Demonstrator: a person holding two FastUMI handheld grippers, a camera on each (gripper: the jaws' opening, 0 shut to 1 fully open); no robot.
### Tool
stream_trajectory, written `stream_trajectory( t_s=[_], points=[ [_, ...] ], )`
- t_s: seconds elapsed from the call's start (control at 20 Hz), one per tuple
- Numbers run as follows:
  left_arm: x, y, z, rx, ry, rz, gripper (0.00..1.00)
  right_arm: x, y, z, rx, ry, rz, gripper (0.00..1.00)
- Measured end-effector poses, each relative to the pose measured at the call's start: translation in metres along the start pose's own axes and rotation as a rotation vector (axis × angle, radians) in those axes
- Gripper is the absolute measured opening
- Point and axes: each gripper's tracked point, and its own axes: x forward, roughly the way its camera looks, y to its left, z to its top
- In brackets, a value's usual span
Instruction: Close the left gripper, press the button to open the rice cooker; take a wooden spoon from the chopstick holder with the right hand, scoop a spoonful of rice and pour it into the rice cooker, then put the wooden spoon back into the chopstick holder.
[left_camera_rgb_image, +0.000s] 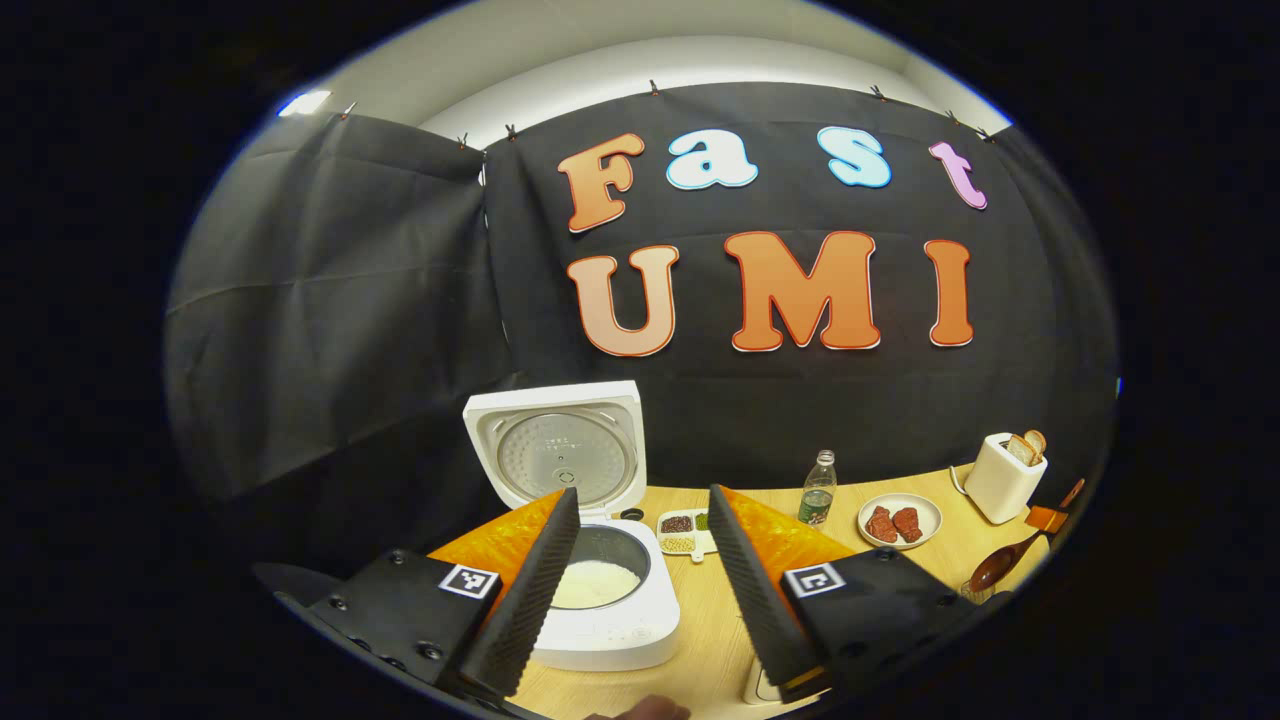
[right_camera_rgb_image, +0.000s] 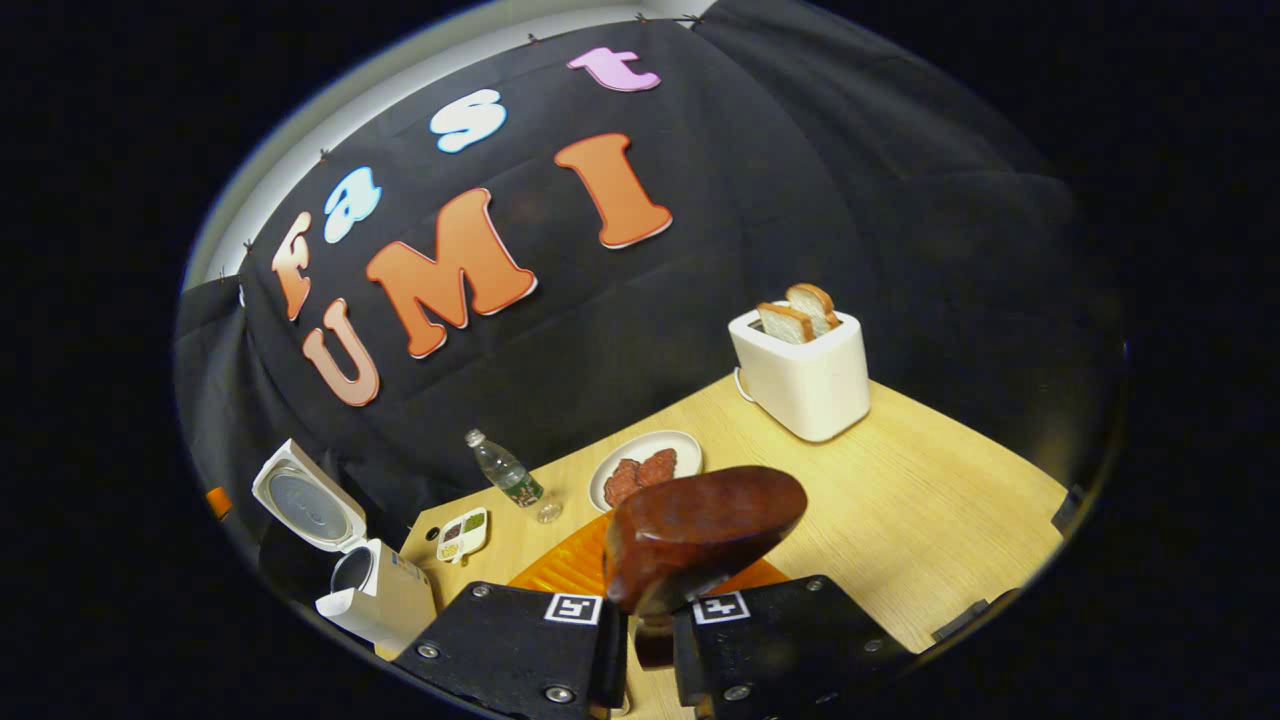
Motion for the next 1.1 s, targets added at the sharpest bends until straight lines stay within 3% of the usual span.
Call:
stream_trajectory(
  t_s=[0.1, 0.25, 0.3, 0.35, 0.4, 0.45, 0.5, 0.6, 0.75, 0.9, 0.95, 1.1],
  points=[
    [0.006, 0.008, -0.01, -0.013, 0.017, -0.006, 0.95, -0.006, 0.027, 0.004, -0.016, -0.002, 0.038, 0.14],
    [0.015, 0.023, -0.021, -0.023, 0.043, -0.011, 0.91, -0.01, 0.067, -0.01, -0.061, 0.022, 0.091, 0.14],
    [0.017, 0.029, -0.026, -0.024, 0.05, -0.012, 0.95, -0.01, 0.078, -0.021, -0.093, 0.035, 0.103, 0.14],
    [0.019, 0.034, -0.029, -0.023, 0.055, -0.011, 0.95, -0.009, 0.087, -0.034, -0.126, 0.057, 0.109, 0.19],
    [0.019, 0.041, -0.031, -0.016, 0.058, -0.008, 0.95, -0.009, 0.095, -0.047, -0.152, 0.076, 0.117, 0.14],
    [0.02, 0.048, -0.032, -0.003, 0.057, -0.001, 0.92, -0.007, 0.104, -0.061, -0.175, 0.097, 0.126, 0.14],
    [0.02, 0.053, -0.034, 0.006, 0.058, 0.003, 0.95, -0.006, 0.111, -0.076, -0.198, 0.122, 0.133, 0.19],
    [0.019, 0.061, -0.039, 0.01, 0.064, 0.006, 0.95, -0.005, 0.126, -0.099, -0.257, 0.153, 0.154, 0.19],
    [0.018, 0.078, -0.049, 0.007, 0.083, 0.019, 0.92, 0.003, 0.138, -0.123, -0.396, 0.15, 0.155, 0.18],
    [0.021, 0.096, -0.061, 0.001, 0.109, 0.039, 0.95, 0.011, 0.137, -0.144, -0.502, 0.154, 0.136, 0.19],
    [0.022, 0.101, -0.063, -0.003, 0.116, 0.047, 0.91, 0.013, 0.136, -0.149, -0.538, 0.151, 0.127, 0.19],
    [0.025, 0.113, -0.069, -0.021, 0.13, 0.062, 0.95, 0.019, 0.13, -0.166, -0.641, 0.152, 0.099, 0.19]
  ],
)
